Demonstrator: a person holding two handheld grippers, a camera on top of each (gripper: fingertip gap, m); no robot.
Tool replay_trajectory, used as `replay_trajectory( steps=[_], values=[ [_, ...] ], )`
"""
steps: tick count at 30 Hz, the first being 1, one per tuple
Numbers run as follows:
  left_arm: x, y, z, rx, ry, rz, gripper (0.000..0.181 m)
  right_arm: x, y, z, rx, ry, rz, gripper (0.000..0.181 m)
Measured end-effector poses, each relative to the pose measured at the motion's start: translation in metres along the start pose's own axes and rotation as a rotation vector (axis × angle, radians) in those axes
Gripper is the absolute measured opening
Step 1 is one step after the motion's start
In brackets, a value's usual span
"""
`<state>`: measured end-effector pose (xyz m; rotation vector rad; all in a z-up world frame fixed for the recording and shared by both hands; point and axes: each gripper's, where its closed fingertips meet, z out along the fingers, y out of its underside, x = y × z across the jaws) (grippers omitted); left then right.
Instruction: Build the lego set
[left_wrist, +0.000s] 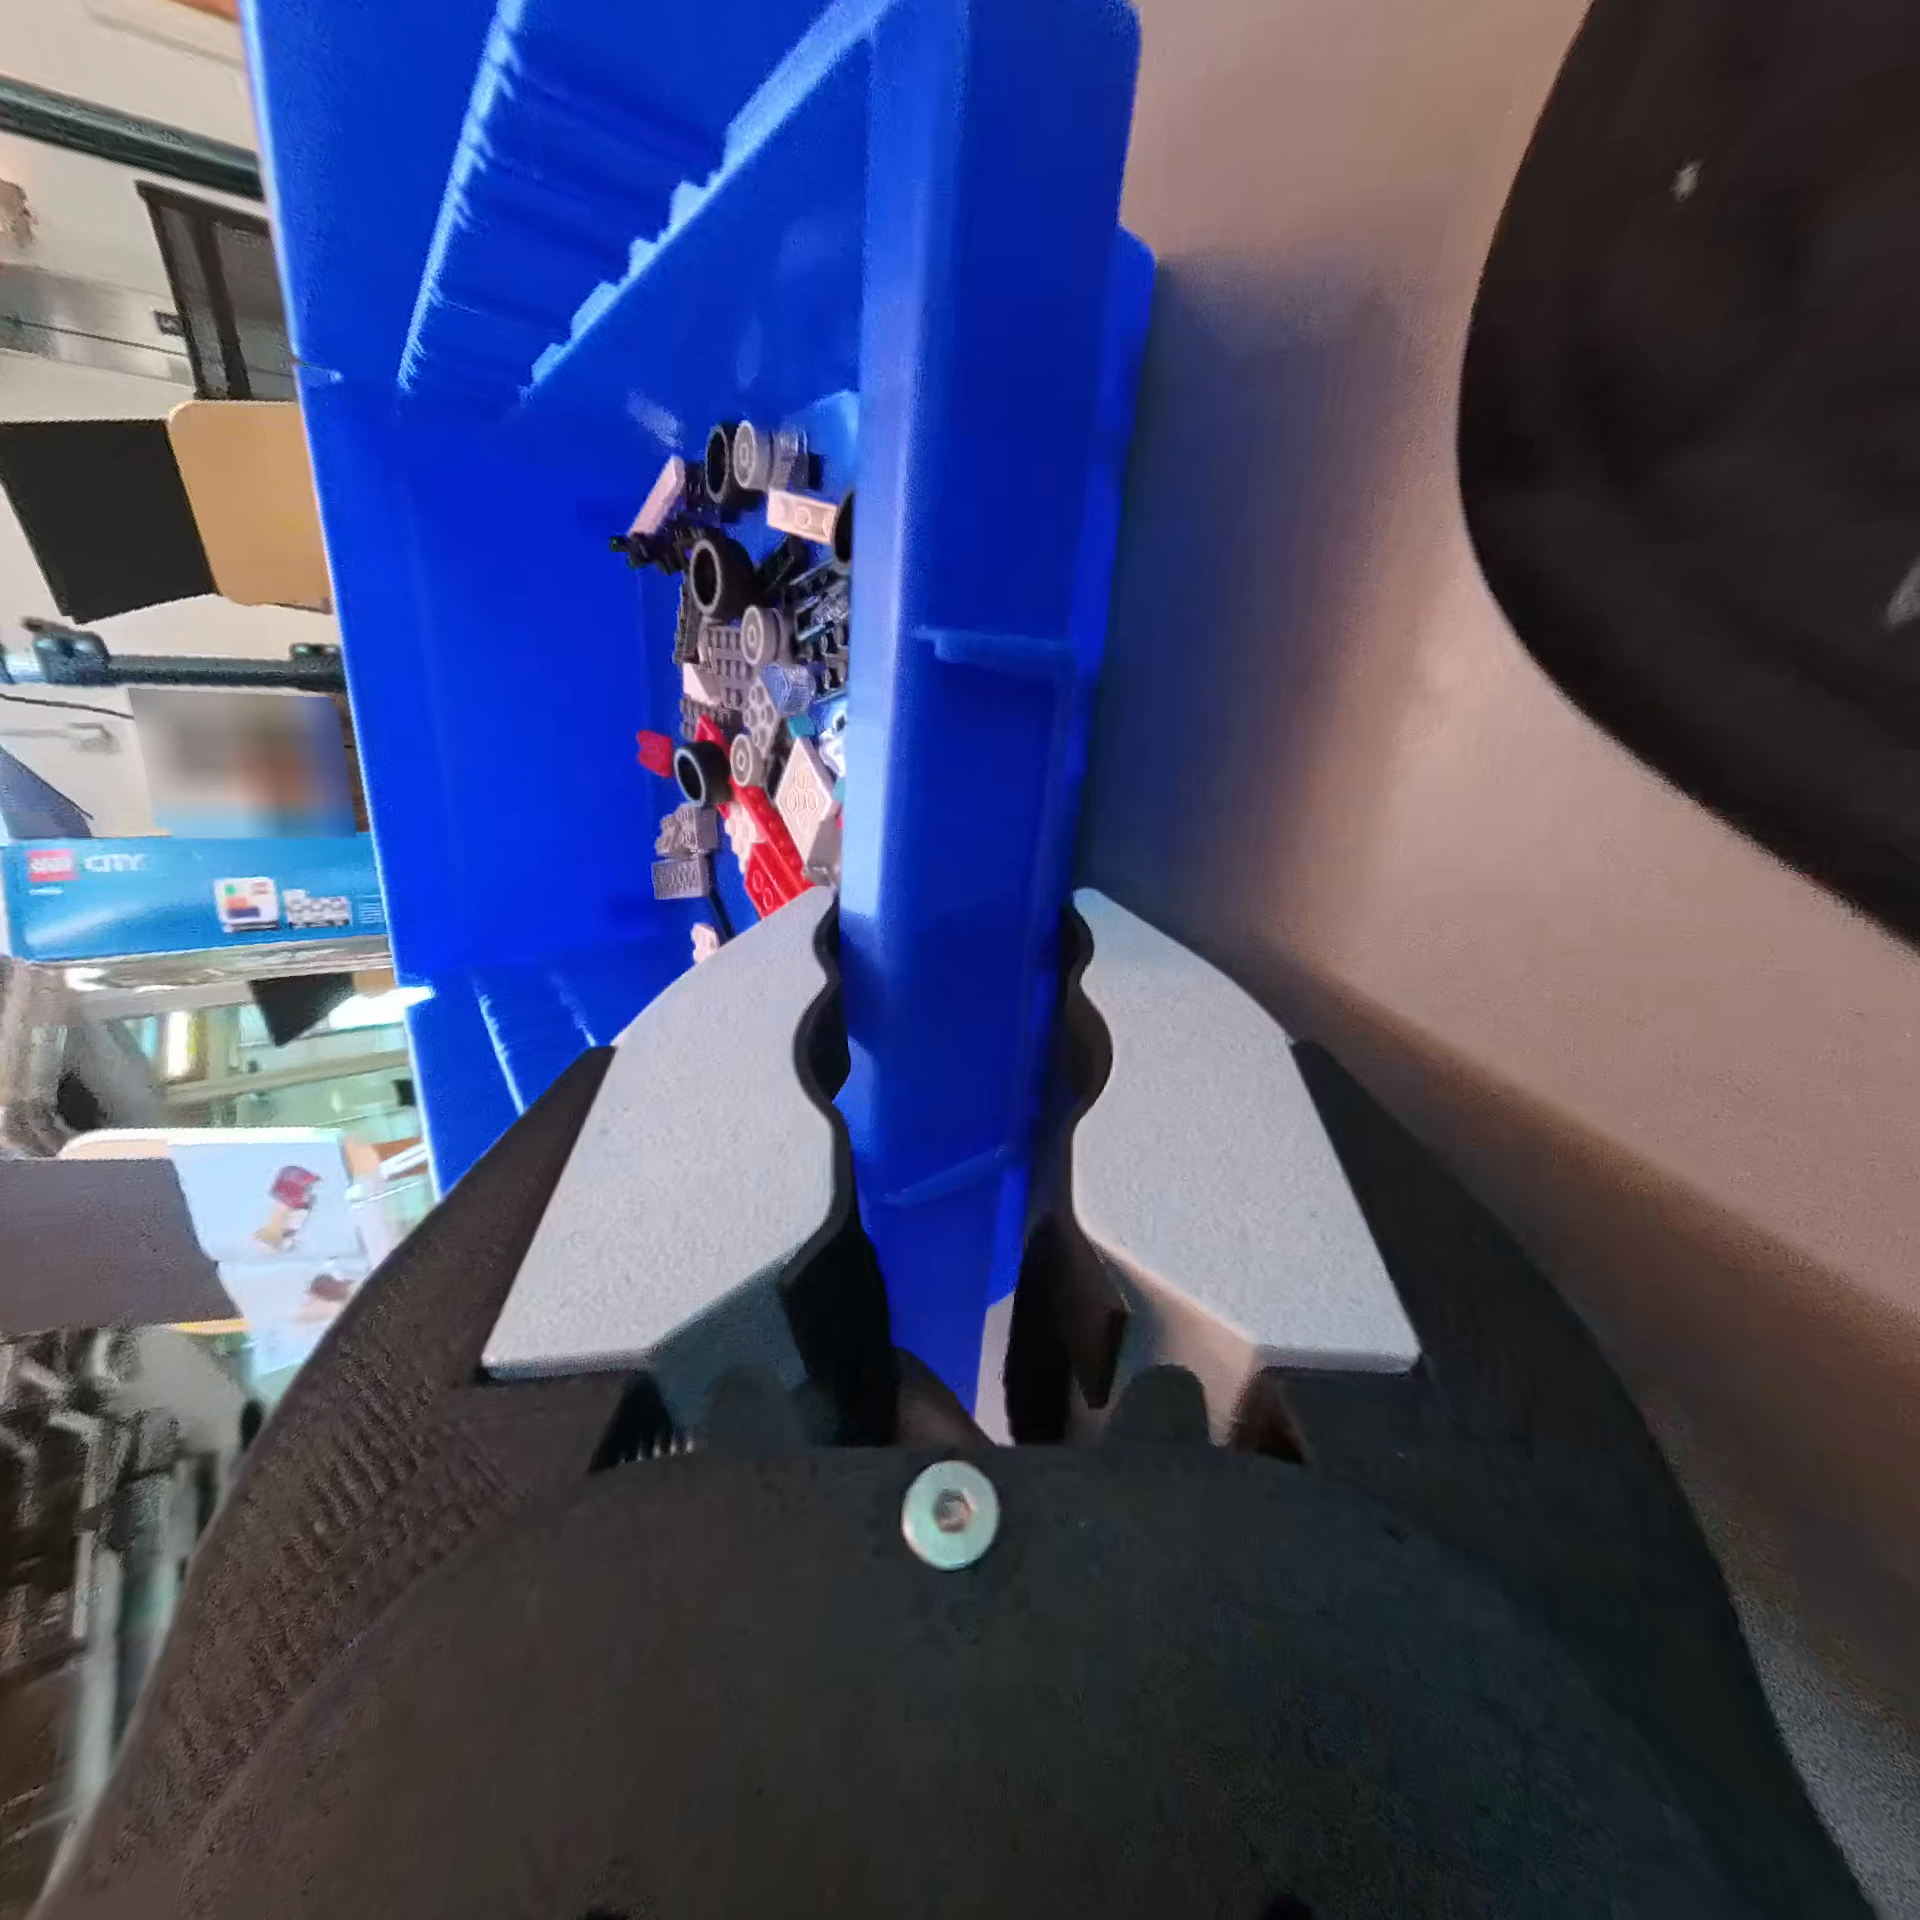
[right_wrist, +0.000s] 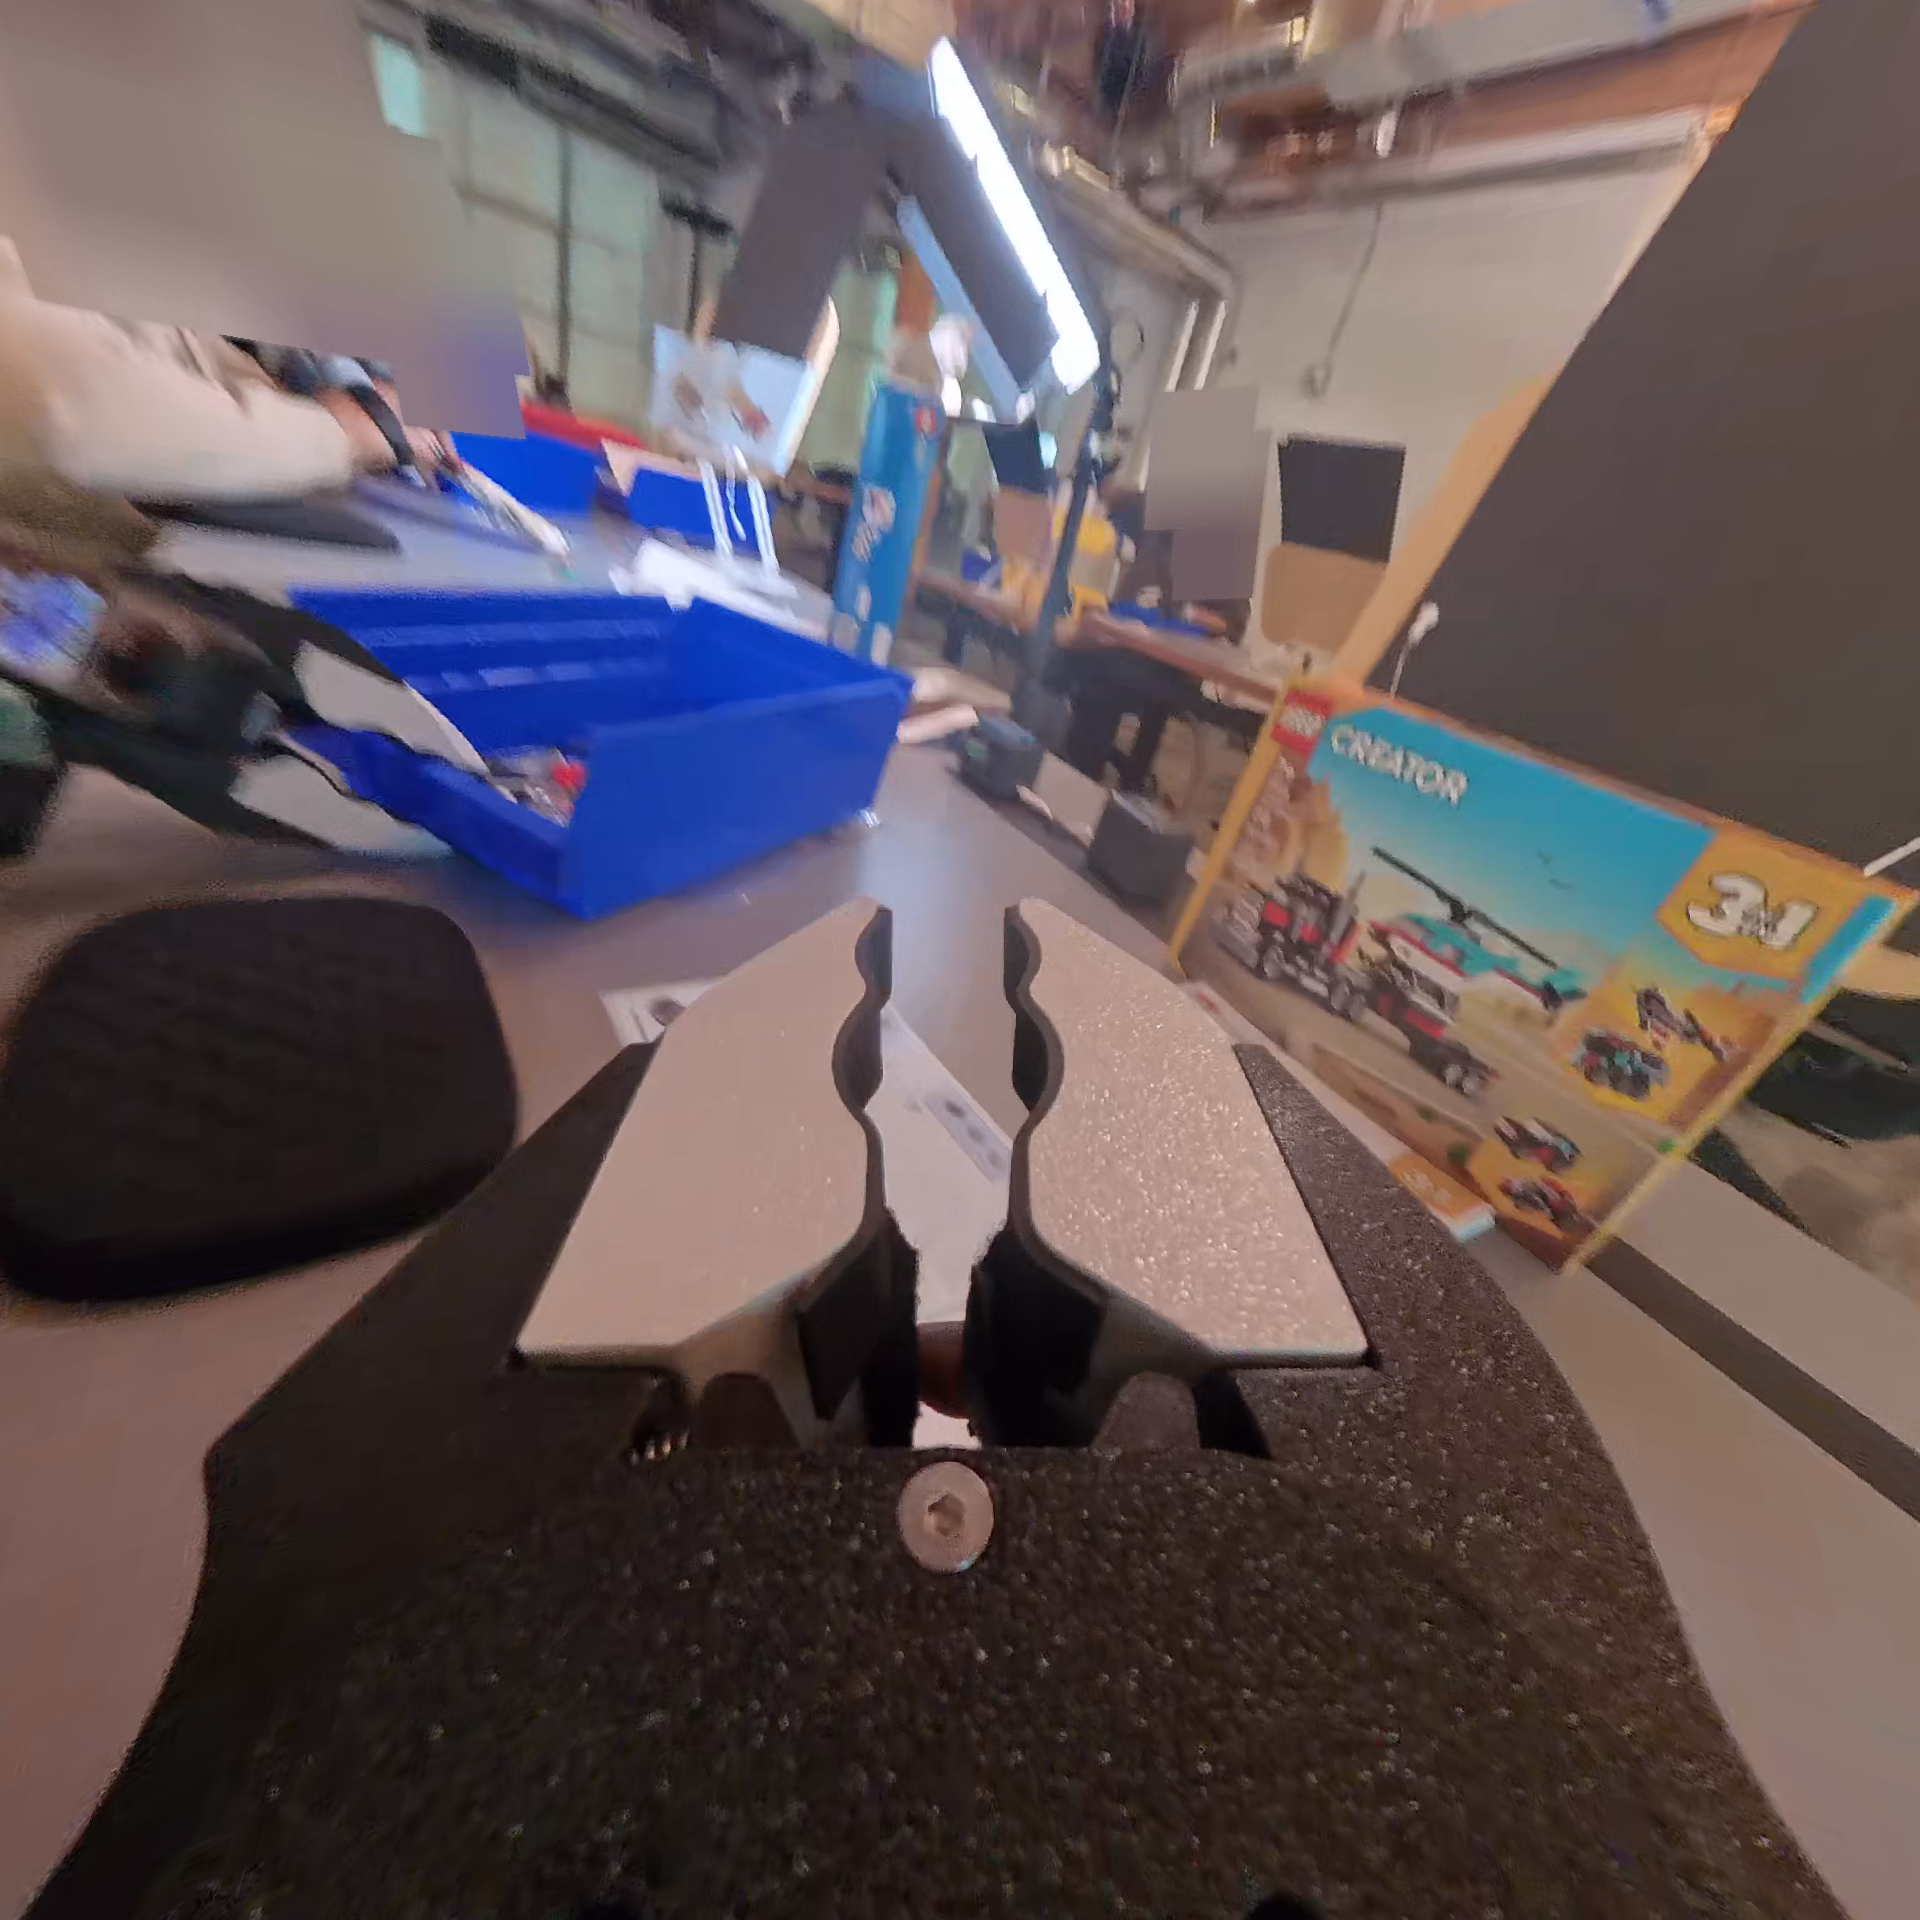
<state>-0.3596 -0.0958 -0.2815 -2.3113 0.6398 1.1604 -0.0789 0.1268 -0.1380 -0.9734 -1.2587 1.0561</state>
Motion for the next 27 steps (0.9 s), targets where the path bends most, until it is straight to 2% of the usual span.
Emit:
replay_trajectory(
  steps=[4, 7, 10, 13, 16, 19, 22, 24, 27],
  values=[
    [-0.003, 0.002, -0.008, -0.027, 0.024, -0.015, 0.036, -0.004, -0.052, -0.046, 0.146, 0.028, -0.02, 0.021],
    [-0.008, -0.005, -0.017, -0.037, 0.051, -0.112, 0.042, 0.014, -0.076, -0.099, 0.148, 0.115, -0.103, 0.021],
    [-0.013, -0.022, -0.03, 0.028, 0.098, -0.266, 0.038, 0.057, -0.09, -0.163, 0.049, 0.316, -0.194, 0.021],
    [-0.036, -0.037, -0.047, 0.118, 0.065, -0.435, 0.036, 0.106, -0.094, -0.236, -0.071, 0.605, -0.218, 0.021],
    [-0.06, -0.066, -0.064, 0.264, 0.022, -0.6, 0.036, 0.14, -0.064, -0.297, -0.27, 0.827, -0.131, 0.033],
    [-0.085, -0.108, -0.079, 0.466, -0.002, -0.814, 0.039, 0.158, -0.016, -0.335, -0.504, 0.929, -0.053, 0.072],
    [-0.103, -0.144, -0.085, 0.647, 0.074, -1.065, 0.064, 0.165, 0.028, -0.361, -0.693, 0.977, 0.096, 0.098],
    [-0.108, -0.167, -0.086, 0.76, 0.174, -1.19, 0.083, 0.162, 0.048, -0.366, -0.732, 0.966, 0.228, 0.099],
    [-0.107, -0.192, -0.082, 0.816, 0.242, -1.224, 0.087, 0.152, 0.072, -0.372, -0.811, 0.937, 0.371, 0.092]
  ],
)
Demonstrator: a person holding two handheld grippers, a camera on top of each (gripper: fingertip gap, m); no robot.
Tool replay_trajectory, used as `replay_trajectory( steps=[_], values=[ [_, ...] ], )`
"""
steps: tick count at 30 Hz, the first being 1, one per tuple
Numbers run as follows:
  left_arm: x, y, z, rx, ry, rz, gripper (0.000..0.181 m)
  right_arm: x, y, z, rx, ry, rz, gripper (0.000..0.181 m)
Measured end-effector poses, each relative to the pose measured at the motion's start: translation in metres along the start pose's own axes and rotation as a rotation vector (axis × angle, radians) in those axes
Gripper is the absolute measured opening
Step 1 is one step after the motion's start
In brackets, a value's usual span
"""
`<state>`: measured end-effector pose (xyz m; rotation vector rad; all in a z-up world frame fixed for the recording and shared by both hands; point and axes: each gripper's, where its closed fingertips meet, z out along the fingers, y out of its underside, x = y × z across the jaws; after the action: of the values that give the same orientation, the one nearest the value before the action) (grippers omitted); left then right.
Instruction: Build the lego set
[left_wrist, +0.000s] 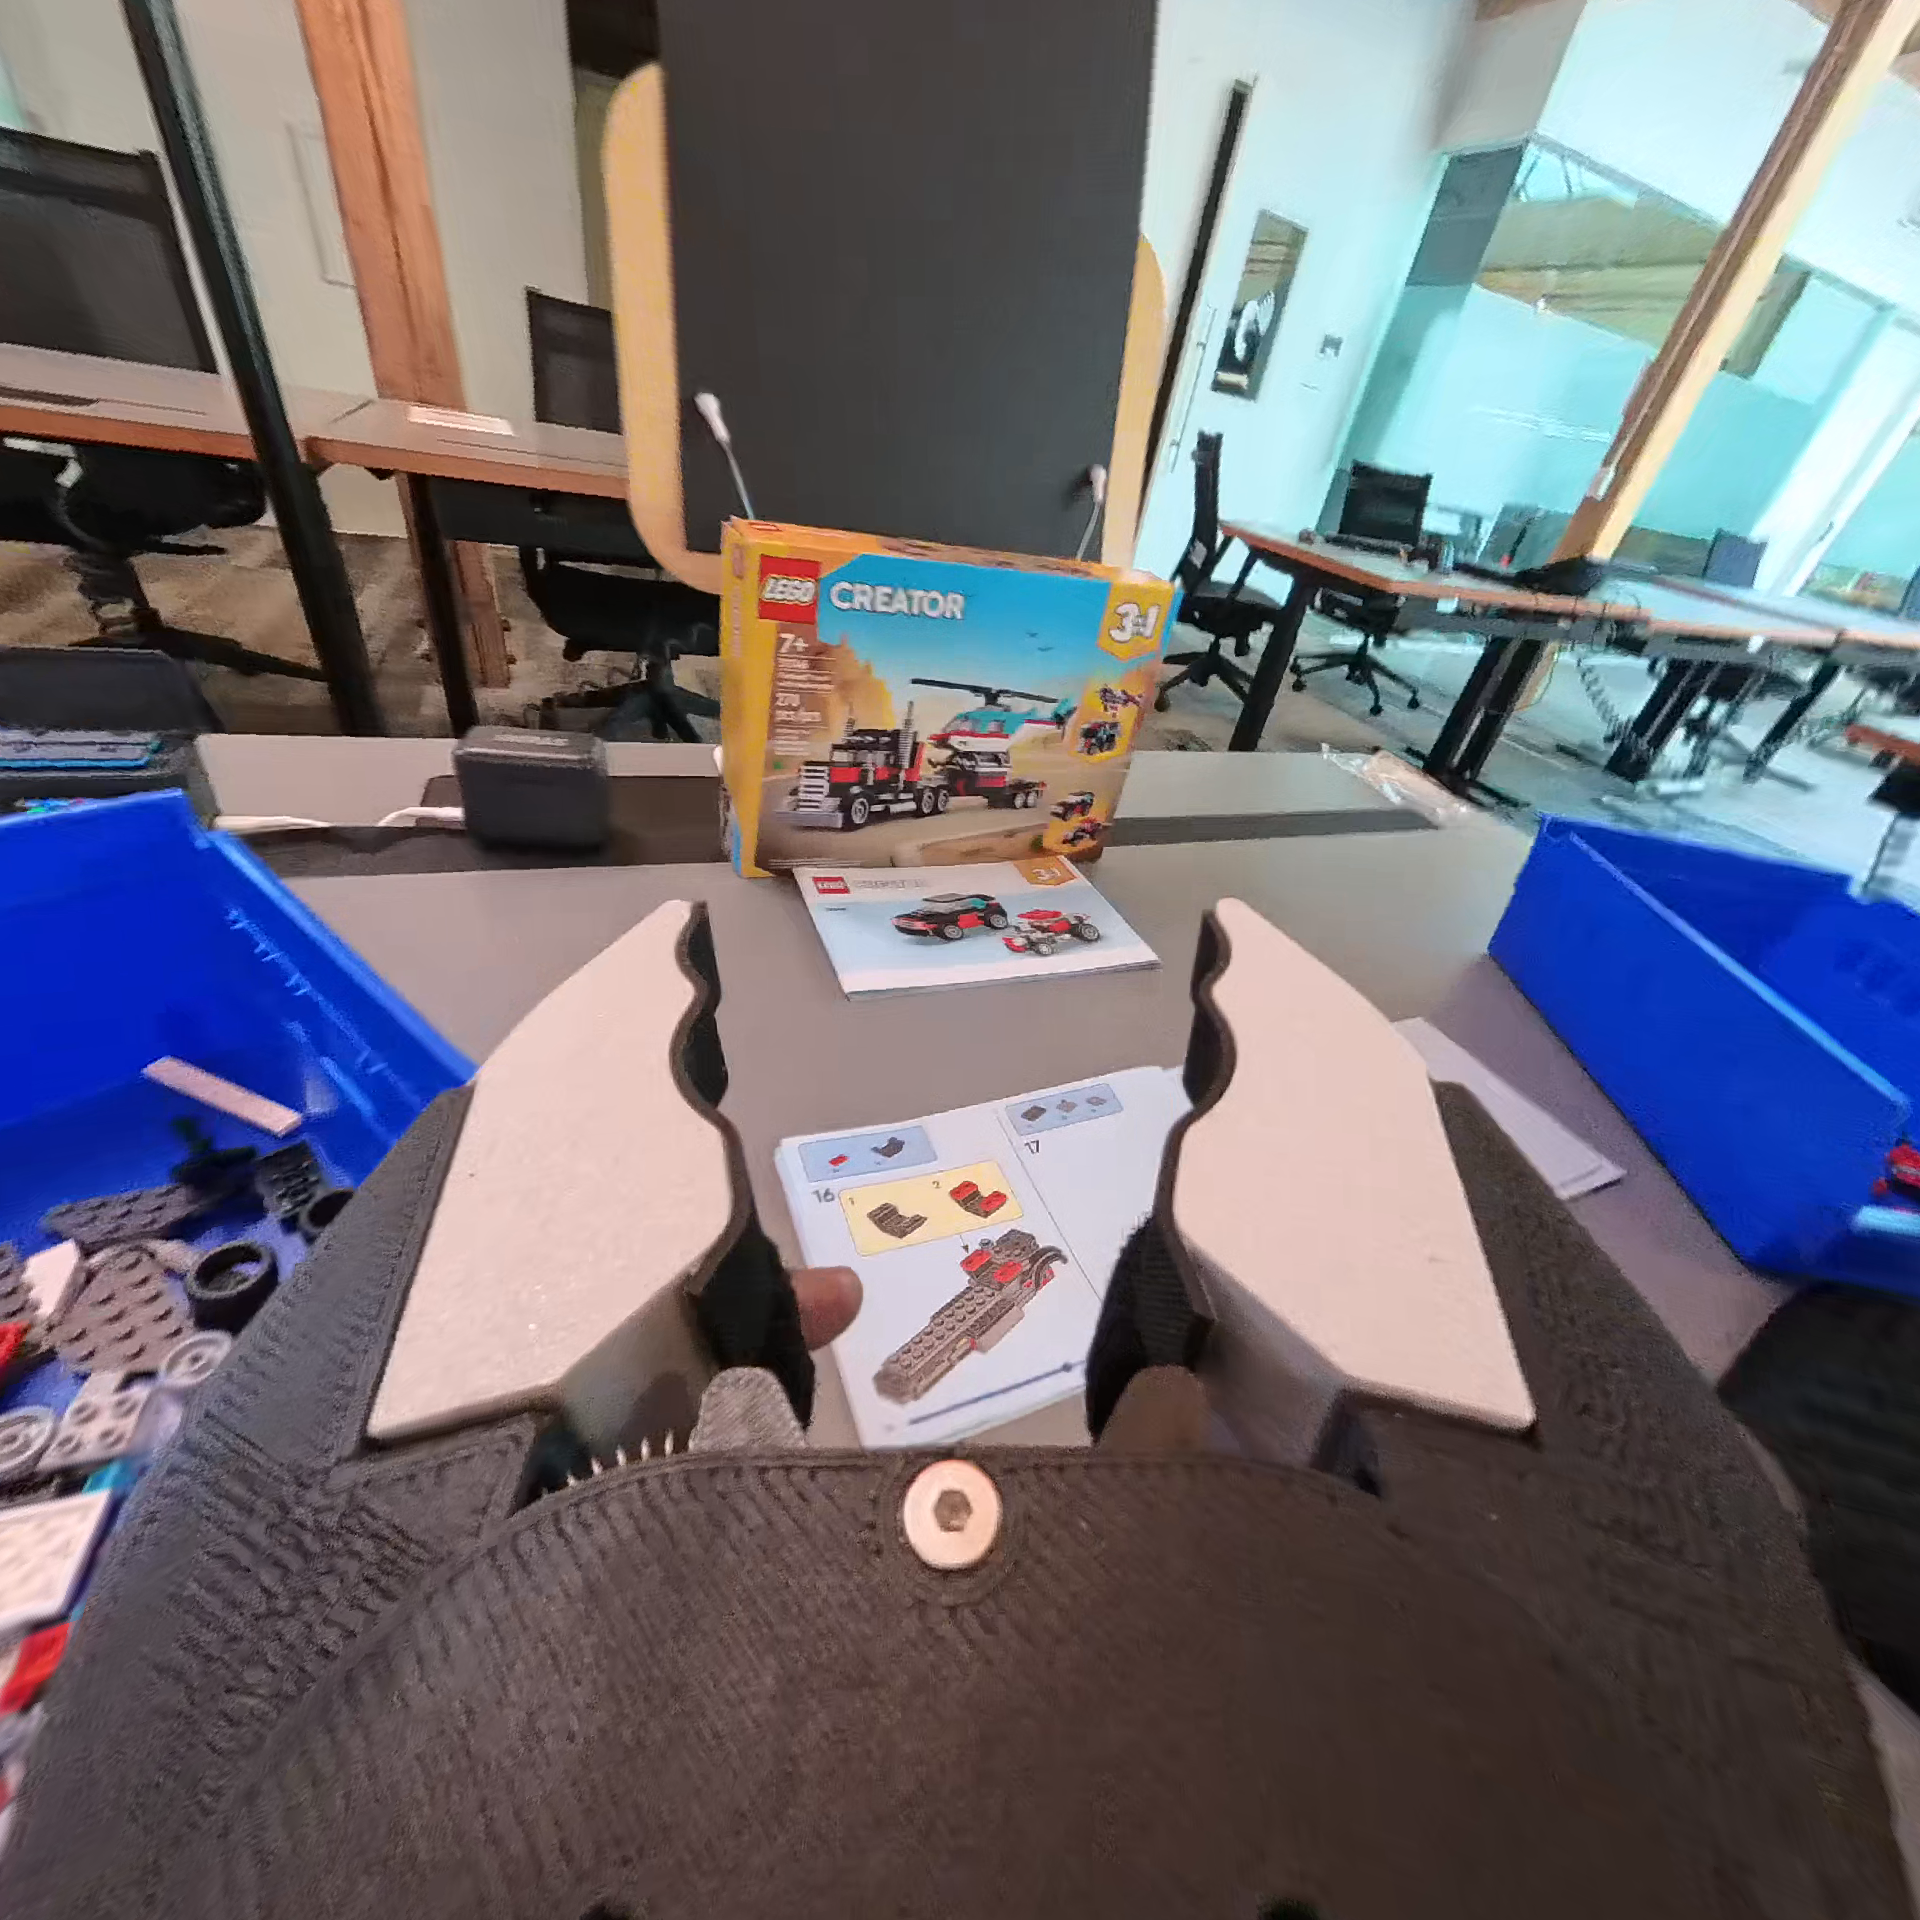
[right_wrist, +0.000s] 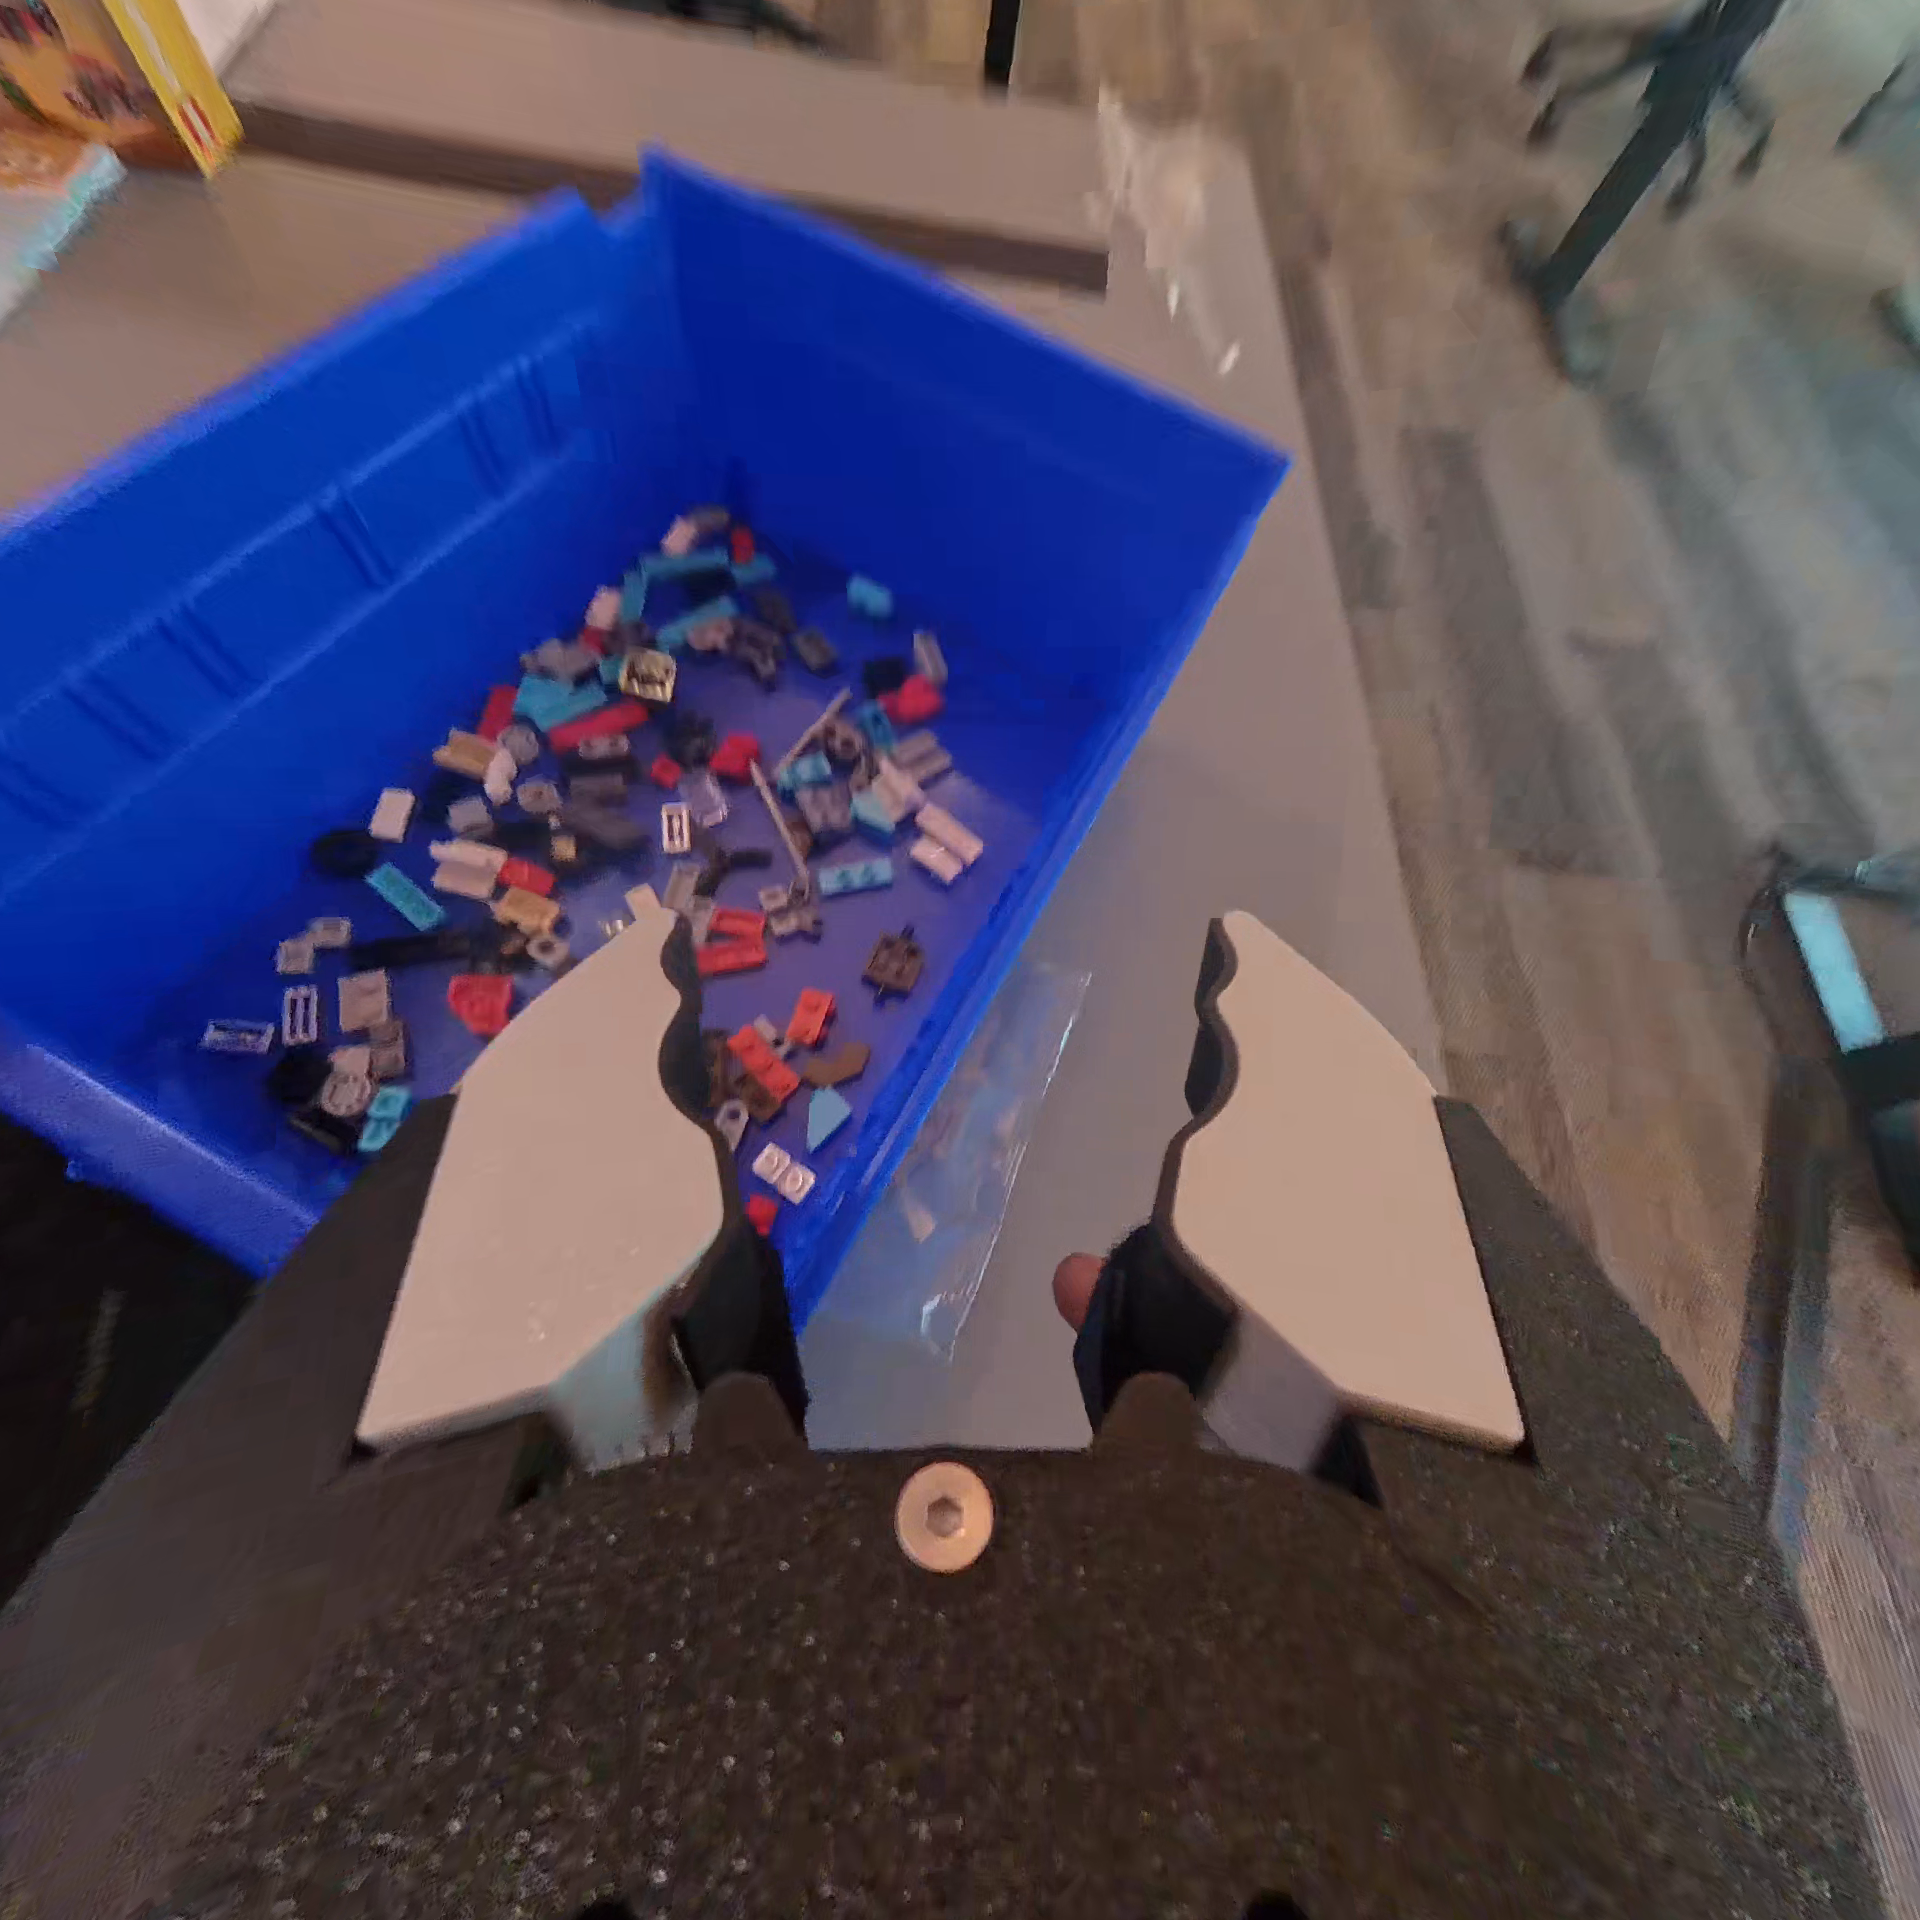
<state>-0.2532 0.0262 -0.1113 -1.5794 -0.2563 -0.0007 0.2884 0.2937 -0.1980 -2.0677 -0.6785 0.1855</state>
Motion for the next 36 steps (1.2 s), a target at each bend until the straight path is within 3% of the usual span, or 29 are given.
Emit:
replay_trajectory(
  steps=[3, 6, 10, 19, 23, 27, 29, 31, 33, 36],
  values=[
    [0.014, 0.017, 0.02, -0.07, 0.026, 0.081, 0.086, 0.001, 0.018, 0.005, -0.101, -0.005, 0.04, 0.086],
    [0.039, 0.042, 0.033, -0.189, 0.128, 0.155, 0.075, -0.012, 0.015, 0.005, -0.087, -0.11, 0.057, 0.052],
    [0.044, 0.062, 0.039, -0.279, 0.14, 0.271, 0.068, -0.007, 0.02, 0.005, -0.14, -0.084, 0.007, 0.035],
    [0.021, 0.077, 0.036, -0.346, 0.055, 0.347, 0.057, -0.007, 0.026, 0.008, -0.213, -0.103, -0.005, 0.032],
    [0.01, 0.083, 0.032, -0.366, 0.022, 0.353, 0.055, 0.007, 0.033, 0.01, -0.292, -0.039, -0.072, 0.033],
    [0.009, 0.086, 0.031, -0.365, 0.02, 0.396, 0.054, 0.012, 0.011, 0.003, -0.25, 0.019, -0.171, 0.033],
    [0.013, 0.087, 0.032, -0.357, 0.05, 0.37, 0.054, -0.019, -0.022, -0.003, -0.1, -0.069, -0.292, 0.028],
    [0.022, 0.086, 0.034, -0.336, 0.103, 0.329, 0.054, -0.077, -0.04, -0.005, -0.016, -0.317, -0.385, 0.017],
    [0.036, 0.084, 0.037, -0.305, 0.174, 0.296, 0.054, -0.123, -0.02, 0.003, -0.168, -0.546, -0.439, 0.013],
    [0.058, 0.082, 0.038, -0.274, 0.271, 0.297, 0.053, -0.12, 0.022, 0.039, -0.458, -0.483, -0.585, 0.01]
  ],
)
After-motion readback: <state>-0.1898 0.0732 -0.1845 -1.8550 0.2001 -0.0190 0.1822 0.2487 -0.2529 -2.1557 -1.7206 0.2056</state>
